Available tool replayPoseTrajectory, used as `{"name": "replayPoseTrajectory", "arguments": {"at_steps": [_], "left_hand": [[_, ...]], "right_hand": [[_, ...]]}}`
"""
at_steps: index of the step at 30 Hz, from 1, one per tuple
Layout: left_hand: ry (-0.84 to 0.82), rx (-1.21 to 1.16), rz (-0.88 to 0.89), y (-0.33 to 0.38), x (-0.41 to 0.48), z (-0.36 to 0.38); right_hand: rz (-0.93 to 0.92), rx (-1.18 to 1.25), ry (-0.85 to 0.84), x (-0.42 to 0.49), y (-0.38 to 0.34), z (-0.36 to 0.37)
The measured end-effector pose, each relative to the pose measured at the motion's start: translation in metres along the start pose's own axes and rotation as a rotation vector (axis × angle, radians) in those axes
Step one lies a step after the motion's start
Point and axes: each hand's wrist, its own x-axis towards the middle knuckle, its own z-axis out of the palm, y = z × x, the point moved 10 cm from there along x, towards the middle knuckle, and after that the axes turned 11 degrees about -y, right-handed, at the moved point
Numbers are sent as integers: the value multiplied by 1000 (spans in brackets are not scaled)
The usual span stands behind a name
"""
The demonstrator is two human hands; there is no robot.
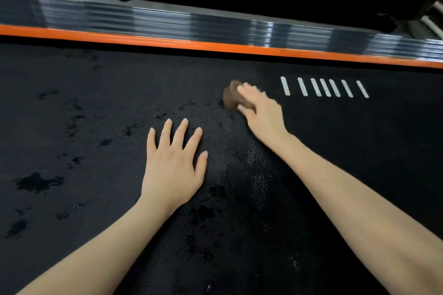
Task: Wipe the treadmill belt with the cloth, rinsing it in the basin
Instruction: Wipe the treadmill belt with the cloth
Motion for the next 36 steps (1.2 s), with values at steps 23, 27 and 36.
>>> {"name": "replayPoseTrajectory", "arguments": {"at_steps": [23,27,36], "left_hand": [[8,-10,2,-3,-2,3],[13,-9,6,-2,-2,3],[15,0,2,-2,-2,2]], "right_hand": [[360,-147,244,76,63,-50],[306,-197,257,89,52,-31],[-35,-167,108,100,-43,24]]}}
